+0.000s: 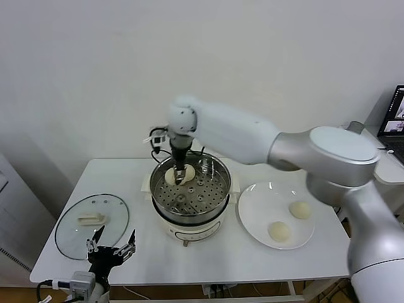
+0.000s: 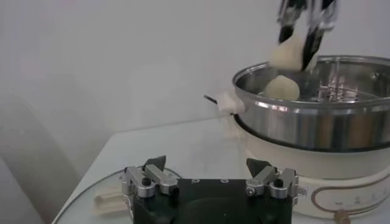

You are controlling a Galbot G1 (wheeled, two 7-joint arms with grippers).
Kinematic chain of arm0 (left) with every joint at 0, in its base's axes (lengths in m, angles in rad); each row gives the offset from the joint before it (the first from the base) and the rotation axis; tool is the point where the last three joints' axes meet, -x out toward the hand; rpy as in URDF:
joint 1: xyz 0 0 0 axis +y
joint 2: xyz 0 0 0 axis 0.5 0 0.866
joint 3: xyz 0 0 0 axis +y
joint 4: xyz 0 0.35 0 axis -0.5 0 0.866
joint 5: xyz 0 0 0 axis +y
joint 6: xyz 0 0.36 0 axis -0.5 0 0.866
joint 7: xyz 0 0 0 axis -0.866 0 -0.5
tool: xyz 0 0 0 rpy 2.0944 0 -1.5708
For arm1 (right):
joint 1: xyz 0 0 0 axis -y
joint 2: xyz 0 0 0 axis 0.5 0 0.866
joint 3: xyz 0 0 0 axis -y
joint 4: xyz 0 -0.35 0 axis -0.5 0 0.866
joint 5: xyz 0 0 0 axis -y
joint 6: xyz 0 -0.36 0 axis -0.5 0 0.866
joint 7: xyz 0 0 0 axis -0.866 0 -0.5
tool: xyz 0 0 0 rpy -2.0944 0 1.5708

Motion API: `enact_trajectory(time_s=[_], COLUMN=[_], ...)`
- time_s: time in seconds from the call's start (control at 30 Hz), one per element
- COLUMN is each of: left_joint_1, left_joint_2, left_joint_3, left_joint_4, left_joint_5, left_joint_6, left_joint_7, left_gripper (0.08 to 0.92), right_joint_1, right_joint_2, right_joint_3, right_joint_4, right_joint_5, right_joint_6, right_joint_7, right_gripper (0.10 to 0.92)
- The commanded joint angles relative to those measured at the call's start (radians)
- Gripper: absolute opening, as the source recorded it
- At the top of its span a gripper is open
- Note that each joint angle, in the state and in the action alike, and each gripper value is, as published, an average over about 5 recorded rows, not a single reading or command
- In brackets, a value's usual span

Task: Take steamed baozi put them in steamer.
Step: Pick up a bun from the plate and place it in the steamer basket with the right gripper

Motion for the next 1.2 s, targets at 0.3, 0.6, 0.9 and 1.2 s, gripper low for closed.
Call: enact_trajectory(time_s=[0.3,0.6,0.9,1.2], left_joint_1=[-0.003,-0.002,0.0,-0.004], left_joint_2=[-0.049,-0.049,-0.049,-0.049], left_joint_3=[0.005,0.006,0.007,0.005], left_joint_4=[0.002,0.0,-0.002,0.001], left_joint_5=[-0.007,-0.008,-0.007,-0.008], left_joint_6=[0.0,0.0,0.0,0.005], left_joint_7=[-0.001,0.0,0.0,0.008], left_gripper=[0.823,0.823,0.823,0.823], right_joint_1=[-0.094,-0.099,-0.076,0.088], right_joint_2=[0.087,0.078,0.026,-0.263], right_joint_3=[0.01,0.021,0.048,0.03], right_joint_4=[-0.077,-0.074,-0.025,0.191], right_joint_5=[-0.064,-0.065,-0.06,0.06], right_joint_6=[-0.019,-0.019,-0.03,-0.044], right_joint_7=[0.03,0.044,0.052,0.026], right_gripper=[0.543,0.569,0.794,0.822])
